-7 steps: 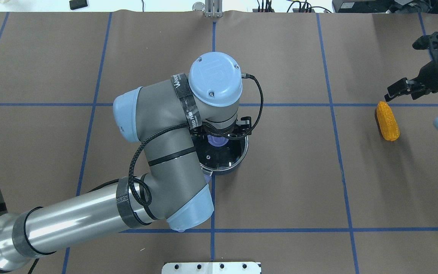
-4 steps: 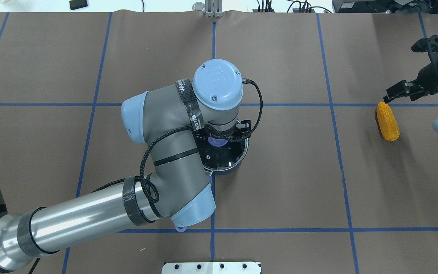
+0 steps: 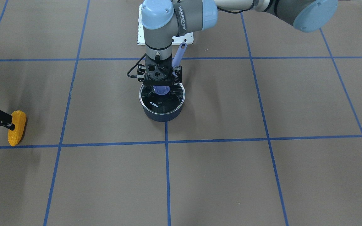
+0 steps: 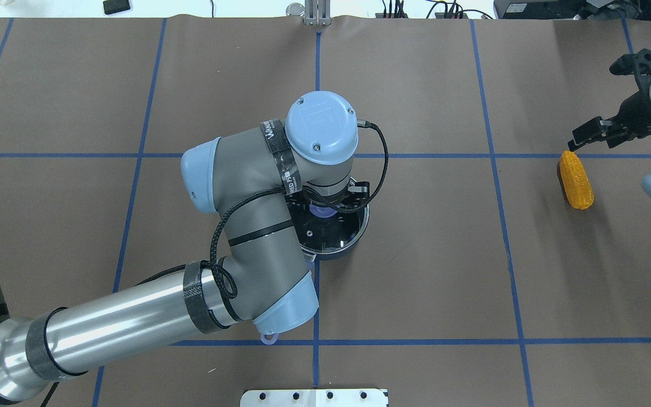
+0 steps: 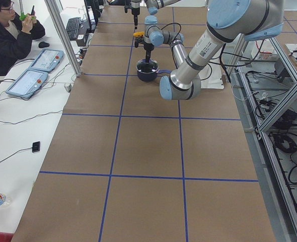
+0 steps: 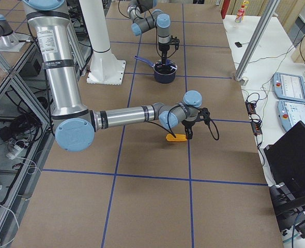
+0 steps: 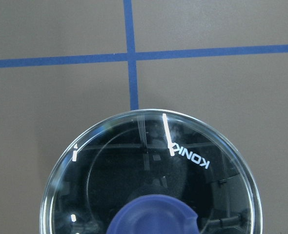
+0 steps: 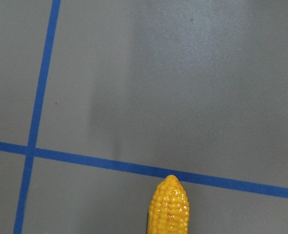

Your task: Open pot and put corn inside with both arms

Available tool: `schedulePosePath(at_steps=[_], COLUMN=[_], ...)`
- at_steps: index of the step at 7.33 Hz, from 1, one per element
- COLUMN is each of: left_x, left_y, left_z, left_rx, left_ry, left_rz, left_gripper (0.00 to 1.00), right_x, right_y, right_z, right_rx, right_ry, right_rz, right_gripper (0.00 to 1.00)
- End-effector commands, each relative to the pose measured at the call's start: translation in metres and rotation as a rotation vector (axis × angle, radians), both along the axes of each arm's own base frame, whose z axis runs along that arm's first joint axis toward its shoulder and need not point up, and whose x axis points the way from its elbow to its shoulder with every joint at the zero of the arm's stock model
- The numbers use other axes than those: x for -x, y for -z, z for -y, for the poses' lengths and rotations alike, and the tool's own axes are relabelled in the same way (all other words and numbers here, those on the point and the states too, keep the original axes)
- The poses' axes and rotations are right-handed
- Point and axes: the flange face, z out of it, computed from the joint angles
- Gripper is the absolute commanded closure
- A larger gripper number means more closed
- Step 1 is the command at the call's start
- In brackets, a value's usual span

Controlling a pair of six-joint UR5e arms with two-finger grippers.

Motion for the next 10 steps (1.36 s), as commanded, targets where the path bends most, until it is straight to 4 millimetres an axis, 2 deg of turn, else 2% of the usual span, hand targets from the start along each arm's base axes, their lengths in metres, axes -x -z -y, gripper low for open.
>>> schedulePosePath(at_steps=[1,3,4,6,8,10], left_x=[0.002,0.003,0.004,0.017,0.061,0.086], left_y=[0.0,0.0,0.001,0.007,0.02,0.015], left_z=[0.003,0.003,0.004,0.011,0.04,0.058], left_rx=[-0.001,-0.001,0.0,0.011,0.058,0.038], left_ry=[0.004,0.006,0.007,0.008,0.01,0.008], left_rz=[0.0,-0.002,-0.002,-0.019,-0.079,-0.086], left_gripper=[0.39,0.54,0.57,0.57,0.6,0.62], right_x=[0.0,0.0,0.0,0.0,0.013,0.029], right_y=[0.001,0.001,0.001,0.001,0.0,0.002], right_z=[-0.001,-0.001,-0.001,-0.001,-0.002,-0.006], right_rx=[-0.001,-0.001,-0.001,-0.001,0.004,0.017], right_ry=[0.001,0.001,0.001,0.0,0.014,0.027], right_rz=[0.002,0.002,0.002,0.001,-0.004,-0.004], right_gripper=[0.0,0.0,0.0,0.0,0.0,0.0])
